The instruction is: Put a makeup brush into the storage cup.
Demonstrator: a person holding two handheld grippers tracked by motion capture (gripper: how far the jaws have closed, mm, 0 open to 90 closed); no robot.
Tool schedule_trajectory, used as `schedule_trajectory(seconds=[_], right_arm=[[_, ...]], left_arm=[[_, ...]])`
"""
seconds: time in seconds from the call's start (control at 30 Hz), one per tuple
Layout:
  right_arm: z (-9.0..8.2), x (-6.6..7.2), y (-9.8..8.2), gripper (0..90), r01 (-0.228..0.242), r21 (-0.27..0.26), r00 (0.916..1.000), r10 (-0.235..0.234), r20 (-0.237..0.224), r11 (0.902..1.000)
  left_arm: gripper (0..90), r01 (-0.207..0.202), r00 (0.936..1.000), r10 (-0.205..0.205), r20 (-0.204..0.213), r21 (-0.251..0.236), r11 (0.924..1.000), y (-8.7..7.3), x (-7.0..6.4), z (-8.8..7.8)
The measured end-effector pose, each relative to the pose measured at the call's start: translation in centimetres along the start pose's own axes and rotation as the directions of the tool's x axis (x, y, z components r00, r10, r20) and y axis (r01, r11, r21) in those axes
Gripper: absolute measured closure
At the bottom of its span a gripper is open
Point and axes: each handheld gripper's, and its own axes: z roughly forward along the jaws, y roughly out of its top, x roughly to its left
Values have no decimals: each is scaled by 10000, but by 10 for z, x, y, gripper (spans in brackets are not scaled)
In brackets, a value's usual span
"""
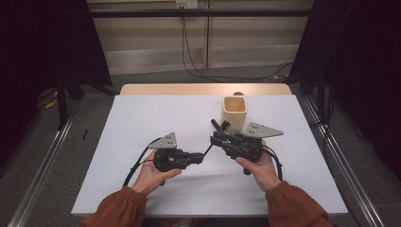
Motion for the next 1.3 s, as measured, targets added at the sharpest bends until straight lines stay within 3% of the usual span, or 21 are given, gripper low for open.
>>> schedule_trajectory(seconds=[0.17, 0.43, 0.5, 0.83, 1.03, 1.13, 1.3], right_arm=[[0, -2, 0, 801, -470, -107, 9985, 467, -290, 9988], [2, 3, 0, 866, -795, -89, 9922, 783, -972, 9968], [3, 5, -2, 866, -634, 14, 9938, 633, -913, 9980], [2, -1, -4, 866, -786, 169, 9946, 795, -659, 9968], [-1, -4, -3, 866, -719, 309, 9963, 732, -449, 9969], [-3, -5, -3, 866, -662, 333, 9969, 675, -399, 9973], [-6, -8, -2, 865, -708, 432, 9972, 717, -196, 9966]], left_arm=[[847, -166, 9998, 165, -119, -66, 9998, -1, 1, 2], [783, -286, 9994, 286, -188, -30, 9996, -2, 2, 3], [755, -356, 9990, 357, -266, 49, 9994, -2, 4, 2], [569, -359, 9957, 359, -858, 12, 9994, -1, 3, 2], [422, -313, 9902, 292, -1368, -127, 9994, 0, 2, -2], [396, -429, 9881, 410, -1482, -94, 9990, 0, 1, -3], [264, -376, 9799, 354, -1963, -75, 9993, -1, 1, -6]])
